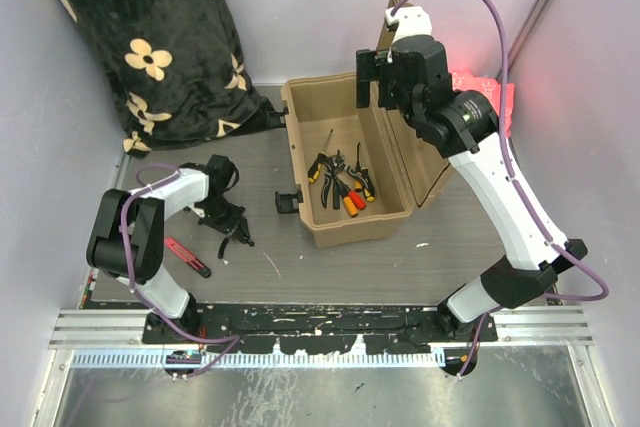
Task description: Pack the tool kit
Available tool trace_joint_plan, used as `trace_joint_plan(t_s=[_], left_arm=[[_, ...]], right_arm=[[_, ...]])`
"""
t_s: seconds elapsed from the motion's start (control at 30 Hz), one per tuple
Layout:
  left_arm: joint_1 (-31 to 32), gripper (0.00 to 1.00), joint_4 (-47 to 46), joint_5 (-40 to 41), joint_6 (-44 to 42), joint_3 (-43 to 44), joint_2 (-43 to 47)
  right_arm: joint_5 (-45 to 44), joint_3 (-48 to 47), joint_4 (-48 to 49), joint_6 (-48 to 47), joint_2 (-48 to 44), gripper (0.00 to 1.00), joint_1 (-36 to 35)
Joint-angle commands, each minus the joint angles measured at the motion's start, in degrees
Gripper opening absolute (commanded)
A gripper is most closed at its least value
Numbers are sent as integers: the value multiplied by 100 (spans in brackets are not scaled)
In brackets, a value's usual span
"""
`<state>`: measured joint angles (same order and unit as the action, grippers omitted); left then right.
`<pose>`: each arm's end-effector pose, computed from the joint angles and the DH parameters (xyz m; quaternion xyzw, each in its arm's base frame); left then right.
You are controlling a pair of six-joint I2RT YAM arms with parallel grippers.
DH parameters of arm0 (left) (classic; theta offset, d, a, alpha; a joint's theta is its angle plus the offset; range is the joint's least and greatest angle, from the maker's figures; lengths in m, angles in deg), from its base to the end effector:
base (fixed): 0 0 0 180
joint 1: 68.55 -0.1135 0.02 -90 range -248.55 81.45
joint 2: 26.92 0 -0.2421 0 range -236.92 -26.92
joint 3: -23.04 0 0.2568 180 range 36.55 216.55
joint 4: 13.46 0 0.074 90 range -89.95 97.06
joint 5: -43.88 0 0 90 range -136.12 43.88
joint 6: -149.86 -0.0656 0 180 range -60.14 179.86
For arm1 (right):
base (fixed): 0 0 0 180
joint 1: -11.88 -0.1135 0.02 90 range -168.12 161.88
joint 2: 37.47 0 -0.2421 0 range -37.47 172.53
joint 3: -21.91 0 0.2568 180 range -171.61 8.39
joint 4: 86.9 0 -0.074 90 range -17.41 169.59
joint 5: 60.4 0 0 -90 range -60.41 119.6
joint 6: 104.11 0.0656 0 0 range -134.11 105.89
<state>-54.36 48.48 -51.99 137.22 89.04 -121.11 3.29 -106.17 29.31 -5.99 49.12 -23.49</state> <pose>0.2540 -0.0712 0.0944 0.5231 -0.8507 0.0349 0.0375 0.2784 0.1620 0.4749 -0.0673 0.8158 0.0254 0.5738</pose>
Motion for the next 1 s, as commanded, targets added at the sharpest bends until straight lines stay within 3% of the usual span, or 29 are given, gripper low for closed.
trace_joint_plan(t_s=[0.0,0.17,0.3,0.4,0.53,0.7,0.97], left_arm=[[10,0,-443,421,-300,168,80],[-342,0,-801,721,-1311,1602,366],[-592,0,-1237,400,-1862,3362,67],[-470,0,-1656,152,-2163,4749,-239],[51,0,-2137,33,-2459,5887,-671],[1087,0,-2314,-173,-2265,6142,-1022],[2242,0,-2299,-74,-1828,5502,-1510]], right_arm=[[-96,-307,98,-73,-186,100,25],[-185,-341,129,-101,-212,100,22],[-207,-290,261,-129,-215,100,24],[-147,-297,363,-150,-168,100,23],[-88,-315,426,-141,-125,100,24],[-148,-219,432,-118,-251,100,22],[-423,127,377,-34,-729,100,24]])
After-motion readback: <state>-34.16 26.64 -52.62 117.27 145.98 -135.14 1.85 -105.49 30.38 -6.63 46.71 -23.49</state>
